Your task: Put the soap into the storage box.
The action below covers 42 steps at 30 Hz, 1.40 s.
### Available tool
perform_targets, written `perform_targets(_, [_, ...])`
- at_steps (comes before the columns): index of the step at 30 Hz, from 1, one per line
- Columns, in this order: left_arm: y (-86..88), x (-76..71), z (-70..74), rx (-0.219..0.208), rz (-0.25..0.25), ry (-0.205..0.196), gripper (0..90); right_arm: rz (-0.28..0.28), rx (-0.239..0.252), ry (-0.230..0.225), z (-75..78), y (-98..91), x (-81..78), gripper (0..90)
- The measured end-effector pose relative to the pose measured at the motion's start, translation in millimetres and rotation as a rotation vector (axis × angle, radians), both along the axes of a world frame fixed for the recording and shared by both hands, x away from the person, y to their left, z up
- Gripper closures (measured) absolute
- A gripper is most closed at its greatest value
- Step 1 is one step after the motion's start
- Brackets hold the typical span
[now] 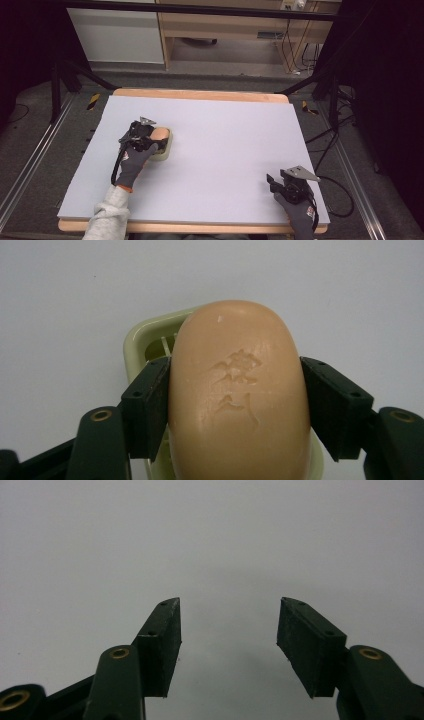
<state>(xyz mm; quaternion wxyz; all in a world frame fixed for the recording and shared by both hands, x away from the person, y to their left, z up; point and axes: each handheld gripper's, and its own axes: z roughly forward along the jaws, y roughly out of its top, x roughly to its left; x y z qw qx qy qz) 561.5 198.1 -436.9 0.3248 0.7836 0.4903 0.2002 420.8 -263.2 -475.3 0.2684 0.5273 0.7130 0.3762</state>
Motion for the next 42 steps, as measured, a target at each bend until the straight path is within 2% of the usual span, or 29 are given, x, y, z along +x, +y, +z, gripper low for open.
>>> perform_targets(14, [2.2, 3.9, -9.9, 0.019, 0.018, 0.023, 31.8, 0.001, -0.003, -0.001, -0.3, -0.2, 0.2, 42.9])
perform_targets(42, [-0.1, 4.8, -12.6, 0.025, 0.024, 0.031, 31.3, 0.001, -0.005, -0.001, -0.3, -0.2, 0.1, 42.5])
